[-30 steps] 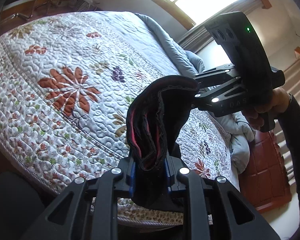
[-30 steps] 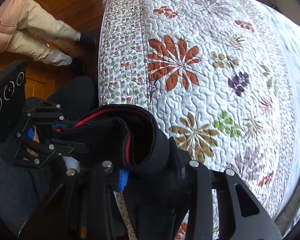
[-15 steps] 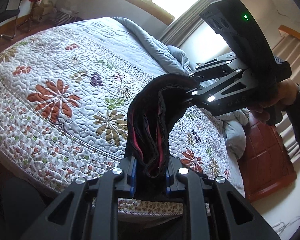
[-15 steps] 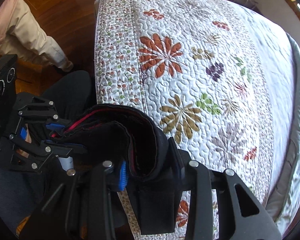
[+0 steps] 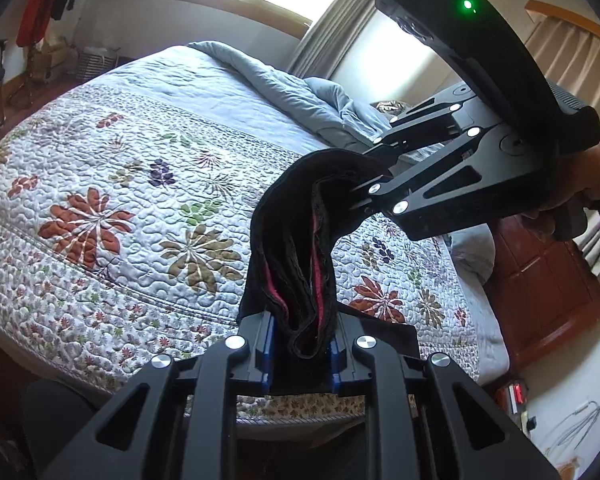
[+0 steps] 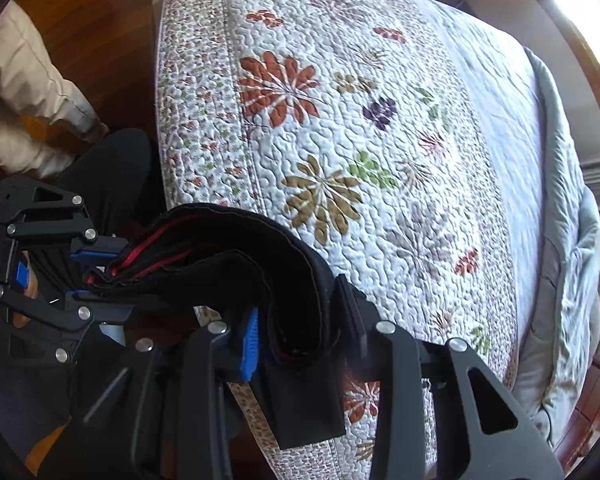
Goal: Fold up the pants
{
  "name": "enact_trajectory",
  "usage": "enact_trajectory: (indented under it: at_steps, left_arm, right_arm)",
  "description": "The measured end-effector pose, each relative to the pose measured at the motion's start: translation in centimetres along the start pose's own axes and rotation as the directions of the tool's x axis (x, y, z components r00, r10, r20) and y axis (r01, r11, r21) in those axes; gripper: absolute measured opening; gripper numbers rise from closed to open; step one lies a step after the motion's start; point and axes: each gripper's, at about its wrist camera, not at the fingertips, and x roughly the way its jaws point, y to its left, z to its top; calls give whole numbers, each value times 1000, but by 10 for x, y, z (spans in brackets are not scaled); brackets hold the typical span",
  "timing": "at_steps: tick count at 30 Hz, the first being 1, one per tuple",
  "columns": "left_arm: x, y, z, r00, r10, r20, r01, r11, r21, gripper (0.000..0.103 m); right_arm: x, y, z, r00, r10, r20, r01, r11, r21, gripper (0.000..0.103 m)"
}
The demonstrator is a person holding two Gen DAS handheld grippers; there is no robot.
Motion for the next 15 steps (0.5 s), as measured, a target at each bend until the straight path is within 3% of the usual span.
enact_trajectory:
  at_steps: [15]
  left_arm:
    - [14,-79,-2,1000,-15,-27,19,991,135,19]
  right_arm:
    - [-20,-15,-73,997,-75,35,73,996,55,28]
